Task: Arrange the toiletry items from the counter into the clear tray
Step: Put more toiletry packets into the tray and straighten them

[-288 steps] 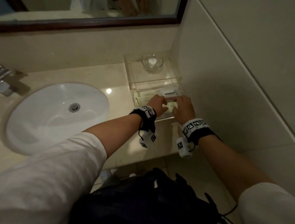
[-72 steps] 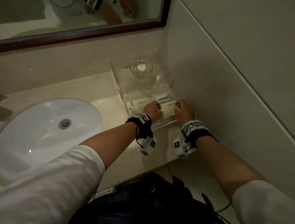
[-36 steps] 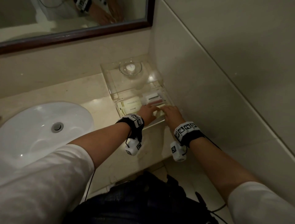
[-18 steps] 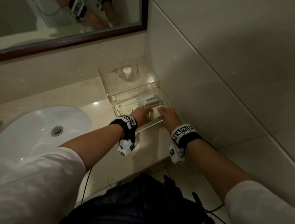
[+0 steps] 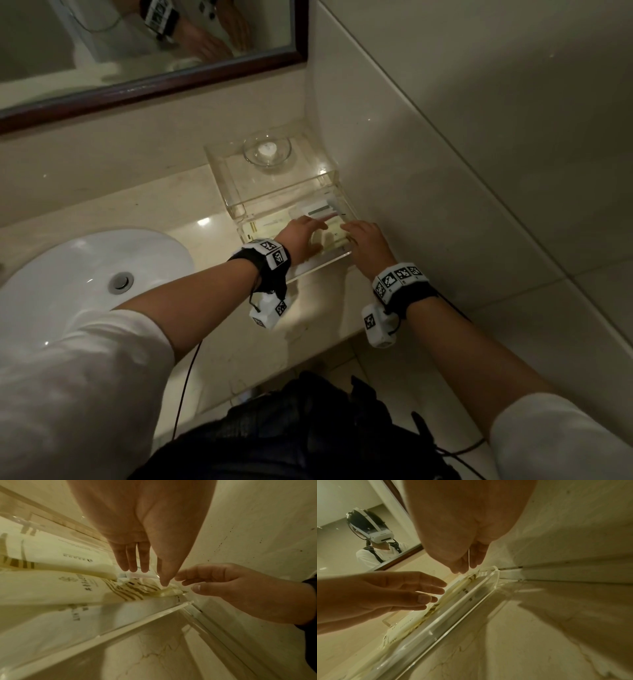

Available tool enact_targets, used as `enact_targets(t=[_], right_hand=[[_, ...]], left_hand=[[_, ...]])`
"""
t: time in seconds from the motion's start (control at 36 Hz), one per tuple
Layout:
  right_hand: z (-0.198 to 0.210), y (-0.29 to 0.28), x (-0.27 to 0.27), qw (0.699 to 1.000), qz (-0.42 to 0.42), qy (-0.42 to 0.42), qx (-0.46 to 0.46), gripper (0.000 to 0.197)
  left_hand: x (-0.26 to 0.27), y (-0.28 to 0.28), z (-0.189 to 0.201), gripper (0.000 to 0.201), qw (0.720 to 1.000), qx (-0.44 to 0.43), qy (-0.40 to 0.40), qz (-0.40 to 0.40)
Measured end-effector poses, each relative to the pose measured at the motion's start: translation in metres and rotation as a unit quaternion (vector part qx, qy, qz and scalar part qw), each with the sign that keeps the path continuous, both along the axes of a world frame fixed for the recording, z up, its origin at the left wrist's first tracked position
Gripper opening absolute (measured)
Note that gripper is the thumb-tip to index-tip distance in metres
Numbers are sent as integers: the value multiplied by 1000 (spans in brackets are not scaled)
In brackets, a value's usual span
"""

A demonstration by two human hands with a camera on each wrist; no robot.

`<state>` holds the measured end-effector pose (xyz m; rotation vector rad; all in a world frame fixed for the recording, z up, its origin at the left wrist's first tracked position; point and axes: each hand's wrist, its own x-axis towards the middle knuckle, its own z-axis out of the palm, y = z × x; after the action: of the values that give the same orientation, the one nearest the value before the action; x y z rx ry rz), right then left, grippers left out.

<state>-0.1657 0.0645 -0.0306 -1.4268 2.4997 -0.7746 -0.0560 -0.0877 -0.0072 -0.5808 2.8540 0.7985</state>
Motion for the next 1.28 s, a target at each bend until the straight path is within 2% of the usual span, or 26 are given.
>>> enact_targets(t=[0.14,0.39,0.56,0.78,0.86,1.0,1.11,1.19,1.22,1.28], right_hand=[[-3,3,3,999,-21,-35,24,34],[5,7,7,994,-87,-46,42,18],[4,5,7,992,-90,-50,67,8],[2,2,6,991,-94,-26,89,13],[4,2,4,990,-94,-27,102,14],[10,0,4,994,-95,-3,59,16],[14,-3,8,998,-28,-4,52,35],[11,-4,11,996,5,-15,90,40],[10,-4,12,995,5,-17,101,41],[7,-3,12,994,4,-20,103,42]], left_hand=[[-5,6,-10,41,1000,7,-2,-24],[-10,5,-26,39,999,36,15,-30],[-15,6,-28,38,999,13,7,-36],[-16,11,-32,40,999,-18,-22,-27],[-16,14,-31,37,998,-36,-26,-46],[-19,12,-26,36,994,-62,-35,-86],[-18,8,-21,44,994,-47,-29,-91],[-14,9,-18,67,999,25,7,-44],[-12,9,-15,70,999,42,1,-30],[-10,7,-12,55,999,35,-22,-36]])
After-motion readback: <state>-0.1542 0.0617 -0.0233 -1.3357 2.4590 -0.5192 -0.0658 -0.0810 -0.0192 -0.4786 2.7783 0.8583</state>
